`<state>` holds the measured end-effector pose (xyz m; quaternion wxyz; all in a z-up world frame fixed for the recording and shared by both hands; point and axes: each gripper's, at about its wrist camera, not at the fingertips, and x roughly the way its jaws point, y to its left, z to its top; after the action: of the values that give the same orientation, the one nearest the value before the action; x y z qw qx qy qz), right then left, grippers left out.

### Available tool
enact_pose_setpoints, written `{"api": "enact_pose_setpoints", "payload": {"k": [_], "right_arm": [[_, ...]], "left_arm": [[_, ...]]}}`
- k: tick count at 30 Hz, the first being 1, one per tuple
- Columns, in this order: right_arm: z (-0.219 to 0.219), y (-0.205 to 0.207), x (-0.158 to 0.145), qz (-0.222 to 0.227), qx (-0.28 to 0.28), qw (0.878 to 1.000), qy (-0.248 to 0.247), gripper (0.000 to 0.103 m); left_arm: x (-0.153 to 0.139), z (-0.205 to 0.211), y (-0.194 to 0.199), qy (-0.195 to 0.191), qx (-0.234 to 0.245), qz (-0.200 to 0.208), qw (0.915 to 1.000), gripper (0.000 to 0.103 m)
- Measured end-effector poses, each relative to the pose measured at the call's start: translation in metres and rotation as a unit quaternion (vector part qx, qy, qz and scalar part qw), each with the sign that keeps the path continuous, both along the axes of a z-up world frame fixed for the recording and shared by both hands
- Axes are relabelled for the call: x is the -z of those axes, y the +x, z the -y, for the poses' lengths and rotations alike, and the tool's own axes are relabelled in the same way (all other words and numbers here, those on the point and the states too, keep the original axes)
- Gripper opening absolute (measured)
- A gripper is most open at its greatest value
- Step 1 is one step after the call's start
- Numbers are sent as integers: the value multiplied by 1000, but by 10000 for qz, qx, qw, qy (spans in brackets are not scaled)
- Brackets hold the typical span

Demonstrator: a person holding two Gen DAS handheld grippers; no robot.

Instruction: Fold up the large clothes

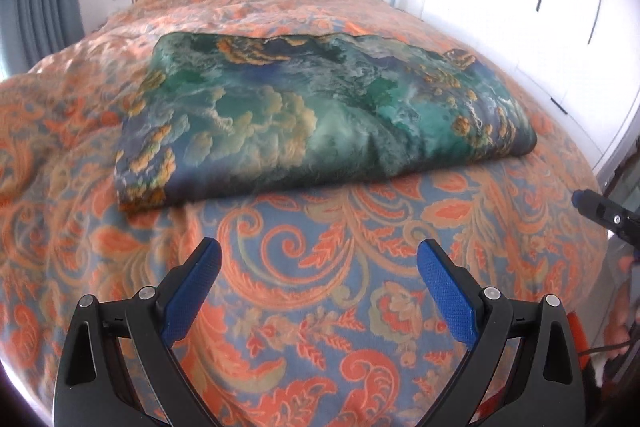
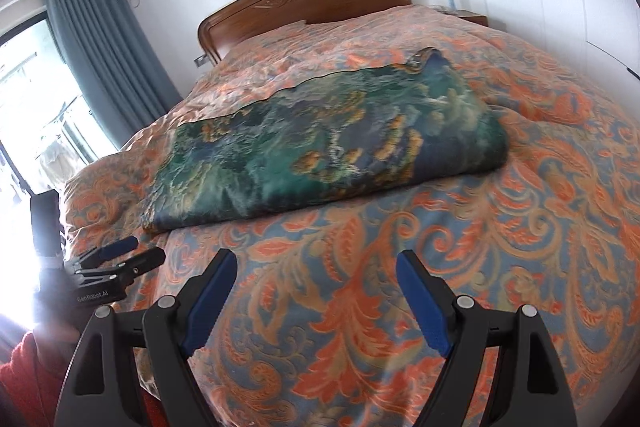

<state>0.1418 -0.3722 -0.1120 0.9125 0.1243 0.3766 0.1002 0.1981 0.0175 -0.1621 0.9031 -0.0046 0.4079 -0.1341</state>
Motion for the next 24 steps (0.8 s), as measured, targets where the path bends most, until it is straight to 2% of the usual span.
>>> {"api": "enact_pose_setpoints", "payload": {"k": [5, 8, 12, 13, 15, 18, 21, 24], "right_arm": [[4, 2, 3, 15, 33, 9999, 131, 84], [23, 8, 4, -3, 245, 9994, 224, 84], [77, 27, -2, 209, 851, 9951, 466, 87], [89, 37, 1, 125, 933, 9942, 526, 91], [107, 53, 9, -87, 1046, 9920, 706, 91], [135, 83, 30, -359, 1153, 9842, 1295, 91], [150, 110, 53, -599, 1308, 9722, 1846, 91], [163, 129, 81, -895, 1703, 9498, 2467, 91]], "left_arm": [[-5, 12, -2, 262, 147, 91, 9995, 98], [-16, 17, 7, 247, 271, 175, 9992, 99], [-36, 37, 29, 179, 517, 288, 9981, 99], [-41, 42, 34, 146, 578, 327, 9977, 99], [-50, 56, 47, 114, 670, 444, 9967, 99], [-53, 79, 69, 117, 836, 437, 9955, 99], [-44, 96, 98, 102, 864, 173, 9961, 99], [-26, 109, 122, 148, 825, -182, 9963, 99]]}}
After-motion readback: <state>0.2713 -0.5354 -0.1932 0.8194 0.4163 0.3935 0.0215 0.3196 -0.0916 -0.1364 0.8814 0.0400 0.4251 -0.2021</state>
